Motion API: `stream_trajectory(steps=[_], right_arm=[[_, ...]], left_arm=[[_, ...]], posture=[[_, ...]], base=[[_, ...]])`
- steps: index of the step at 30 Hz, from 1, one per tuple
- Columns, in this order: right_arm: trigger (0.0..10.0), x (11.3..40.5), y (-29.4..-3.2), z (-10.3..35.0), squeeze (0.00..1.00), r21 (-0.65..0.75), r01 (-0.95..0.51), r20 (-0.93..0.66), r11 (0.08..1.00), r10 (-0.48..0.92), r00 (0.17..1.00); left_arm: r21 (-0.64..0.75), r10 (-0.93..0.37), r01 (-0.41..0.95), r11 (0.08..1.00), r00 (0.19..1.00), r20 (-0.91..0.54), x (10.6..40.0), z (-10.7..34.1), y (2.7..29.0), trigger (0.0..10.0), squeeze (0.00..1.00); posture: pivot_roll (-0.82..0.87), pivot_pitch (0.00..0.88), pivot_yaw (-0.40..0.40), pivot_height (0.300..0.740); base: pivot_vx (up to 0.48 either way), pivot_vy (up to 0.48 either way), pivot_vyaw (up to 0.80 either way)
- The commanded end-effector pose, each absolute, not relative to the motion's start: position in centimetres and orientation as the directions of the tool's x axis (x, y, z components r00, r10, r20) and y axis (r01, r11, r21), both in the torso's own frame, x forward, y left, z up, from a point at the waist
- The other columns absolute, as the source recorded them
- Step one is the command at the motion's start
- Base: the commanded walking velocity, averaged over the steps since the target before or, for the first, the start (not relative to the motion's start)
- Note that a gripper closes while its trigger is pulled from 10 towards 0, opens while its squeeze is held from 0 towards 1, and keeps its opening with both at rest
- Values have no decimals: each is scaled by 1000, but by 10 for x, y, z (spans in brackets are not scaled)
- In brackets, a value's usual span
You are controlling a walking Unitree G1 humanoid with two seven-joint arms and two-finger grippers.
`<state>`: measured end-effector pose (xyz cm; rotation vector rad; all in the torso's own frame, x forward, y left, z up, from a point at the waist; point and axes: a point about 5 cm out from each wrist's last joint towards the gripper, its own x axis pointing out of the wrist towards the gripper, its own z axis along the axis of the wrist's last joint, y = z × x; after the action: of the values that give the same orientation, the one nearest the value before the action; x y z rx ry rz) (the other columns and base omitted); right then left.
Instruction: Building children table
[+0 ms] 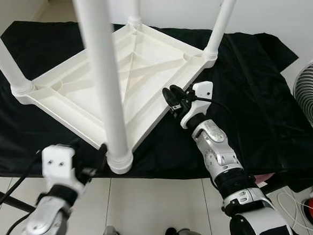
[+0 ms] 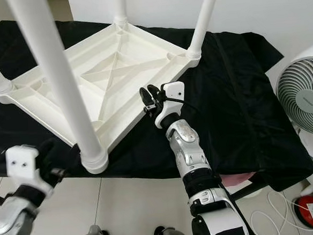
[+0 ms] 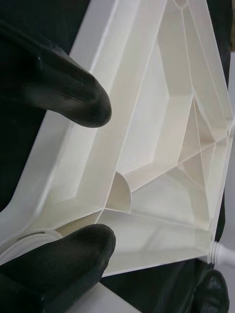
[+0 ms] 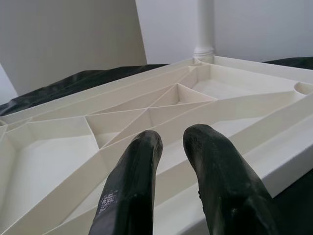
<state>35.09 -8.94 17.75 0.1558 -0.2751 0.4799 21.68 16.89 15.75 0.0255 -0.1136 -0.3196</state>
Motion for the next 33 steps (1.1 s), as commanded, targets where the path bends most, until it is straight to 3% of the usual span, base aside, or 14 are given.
stream_trajectory(steps=[1, 3, 9, 15, 21, 22, 30, 31, 33], right_arm=[[10000, 350, -93, 170, 0, 92, -457, 279, 885, 418, 865], [10000, 350, -98, 169, 0, 92, -440, 279, 893, 401, 873], [10000, 349, -101, 168, 0, 89, -429, 280, 899, 391, 877], [10000, 340, -119, 156, 0, 60, -405, 246, 912, 379, 892], [10000, 334, -132, 146, 0, 41, -378, 215, 925, 361, 907], [10000, 332, -135, 143, 0, 38, -370, 208, 928, 355, 911], [10000, 327, -143, 141, 0, 29, -356, 200, 934, 343, 918], [10000, 327, -147, 141, 0, 17, -350, 195, 936, 341, 920], [10000, 327, -148, 141, 0, 14, -348, 193, 937, 339, 921]], left_arm=[[46, -335, 332, 942, 937, 98, 215, 157, 163, 10000, 0], [72, -367, 361, 930, 927, 84, 215, 154, 160, 10000, 0], [187, -374, 366, 911, 927, 5, 219, 145, 183, 10000, 0], [336, -391, 390, 857, 918, -67, 238, 149, 222, 10000, 0], [326, -435, 434, 840, 897, -73, 248, 153, 225, 10000, 0], [307, -471, 466, 830, 880, -62, 251, 154, 221, 10000, 1000], [334, -583, 576, 746, 807, -91, 262, 159, 221, 10000, 1000], [366, -640, 636, 680, 758, -127, 267, 164, 224, 10000, 1000], [369, -667, 664, 650, 732, -143, 268, 165, 224, 10000, 1000]], posture=[[103, 151, -47, 740], [96, 150, -45, 740], [87, 146, -35, 740], [67, 134, -27, 740], [55, 132, -21, 740], [49, 133, -20, 740], [31, 146, -18, 740], [28, 152, -19, 740], [28, 152, -19, 740]], base=[[0, 0, 0], [0, 0, 0], [0, 0, 0], [0, 0, 0], [0, 0, 0], [0, 0, 0], [0, 0, 0], [0, 0, 0], [0, 0, 0]])
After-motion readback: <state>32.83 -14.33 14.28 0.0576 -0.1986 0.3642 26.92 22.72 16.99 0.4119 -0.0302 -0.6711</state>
